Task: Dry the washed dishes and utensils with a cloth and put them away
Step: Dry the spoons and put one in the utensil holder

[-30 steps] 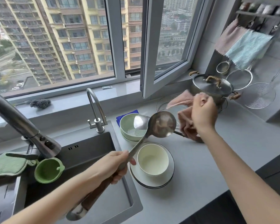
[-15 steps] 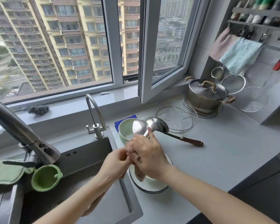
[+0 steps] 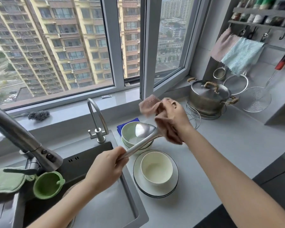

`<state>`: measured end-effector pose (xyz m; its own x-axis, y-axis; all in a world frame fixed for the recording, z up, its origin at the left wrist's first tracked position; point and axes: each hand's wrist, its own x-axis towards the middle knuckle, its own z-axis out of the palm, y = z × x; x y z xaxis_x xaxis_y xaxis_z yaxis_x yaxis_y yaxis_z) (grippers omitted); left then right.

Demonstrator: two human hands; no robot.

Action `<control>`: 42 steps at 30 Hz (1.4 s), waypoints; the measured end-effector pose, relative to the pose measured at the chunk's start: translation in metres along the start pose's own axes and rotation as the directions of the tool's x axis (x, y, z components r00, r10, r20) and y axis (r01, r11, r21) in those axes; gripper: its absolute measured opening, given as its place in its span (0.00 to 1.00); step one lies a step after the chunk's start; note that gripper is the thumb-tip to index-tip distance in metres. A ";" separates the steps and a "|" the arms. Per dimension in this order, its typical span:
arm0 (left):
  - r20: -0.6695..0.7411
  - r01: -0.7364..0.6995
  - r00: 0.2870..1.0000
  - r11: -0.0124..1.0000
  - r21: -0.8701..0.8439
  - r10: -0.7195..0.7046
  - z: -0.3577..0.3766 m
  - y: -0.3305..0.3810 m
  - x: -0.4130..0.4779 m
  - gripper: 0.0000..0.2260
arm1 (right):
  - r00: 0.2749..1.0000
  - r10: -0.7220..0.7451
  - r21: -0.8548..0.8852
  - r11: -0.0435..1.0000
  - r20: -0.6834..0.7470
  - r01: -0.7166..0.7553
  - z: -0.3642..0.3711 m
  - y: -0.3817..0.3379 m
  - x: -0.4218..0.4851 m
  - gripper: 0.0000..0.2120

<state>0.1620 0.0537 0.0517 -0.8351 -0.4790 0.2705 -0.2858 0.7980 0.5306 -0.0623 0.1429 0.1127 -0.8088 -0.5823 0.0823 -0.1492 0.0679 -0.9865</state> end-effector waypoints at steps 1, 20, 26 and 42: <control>0.005 -0.004 1.000 1.000 -0.016 0.004 0.000 -0.001 -0.001 0.04 | 0.998 0.050 0.075 0.996 0.034 -0.052 -0.007 0.000 0.006 0.12; 0.293 0.189 0.955 0.859 -0.475 -0.048 0.007 0.014 0.012 0.02 | 0.993 0.102 -0.052 0.993 -0.061 -0.105 -0.047 0.018 0.000 0.10; 0.407 0.353 0.906 0.733 -0.581 -0.113 0.010 0.030 0.022 0.05 | 0.829 0.519 0.421 0.813 -0.210 -0.402 -0.069 0.047 0.012 0.03; 0.836 0.843 0.531 0.009 -0.537 0.139 0.023 0.083 0.063 0.14 | 0.811 -0.578 -0.739 0.583 -0.084 0.339 -0.044 0.065 -0.029 0.06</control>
<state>0.0742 0.0982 0.0940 -0.8761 0.1627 -0.4538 -0.4543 -0.5936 0.6642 -0.0739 0.1999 0.0520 -0.6179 -0.4434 0.6494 -0.7811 0.4407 -0.4423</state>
